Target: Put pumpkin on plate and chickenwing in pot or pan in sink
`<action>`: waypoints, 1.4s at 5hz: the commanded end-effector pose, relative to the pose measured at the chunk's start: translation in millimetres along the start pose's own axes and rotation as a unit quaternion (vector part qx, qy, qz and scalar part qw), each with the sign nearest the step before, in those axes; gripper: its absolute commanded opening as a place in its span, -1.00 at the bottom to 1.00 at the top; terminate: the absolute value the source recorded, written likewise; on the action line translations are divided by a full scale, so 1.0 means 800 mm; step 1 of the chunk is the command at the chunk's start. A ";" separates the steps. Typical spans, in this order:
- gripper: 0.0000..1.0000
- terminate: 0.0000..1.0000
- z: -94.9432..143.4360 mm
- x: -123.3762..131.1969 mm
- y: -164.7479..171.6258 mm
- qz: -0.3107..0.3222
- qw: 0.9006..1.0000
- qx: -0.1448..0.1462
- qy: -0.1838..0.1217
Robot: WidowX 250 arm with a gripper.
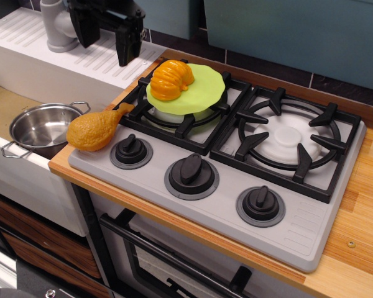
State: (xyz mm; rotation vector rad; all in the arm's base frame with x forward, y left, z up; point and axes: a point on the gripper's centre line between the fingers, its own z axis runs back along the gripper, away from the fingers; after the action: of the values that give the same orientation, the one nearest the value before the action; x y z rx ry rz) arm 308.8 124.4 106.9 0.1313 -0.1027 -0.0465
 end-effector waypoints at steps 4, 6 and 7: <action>1.00 -1.00 -0.033 -0.010 0.007 0.040 0.997 -0.006 -0.059; 1.00 -1.00 -0.055 -0.011 0.011 0.037 0.997 -0.022 -0.069; 1.00 -1.00 -0.065 -0.012 0.010 0.039 0.997 -0.024 -0.065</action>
State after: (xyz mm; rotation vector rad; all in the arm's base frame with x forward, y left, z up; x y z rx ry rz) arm 300.5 137.3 45.6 0.0602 -0.2095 0.0173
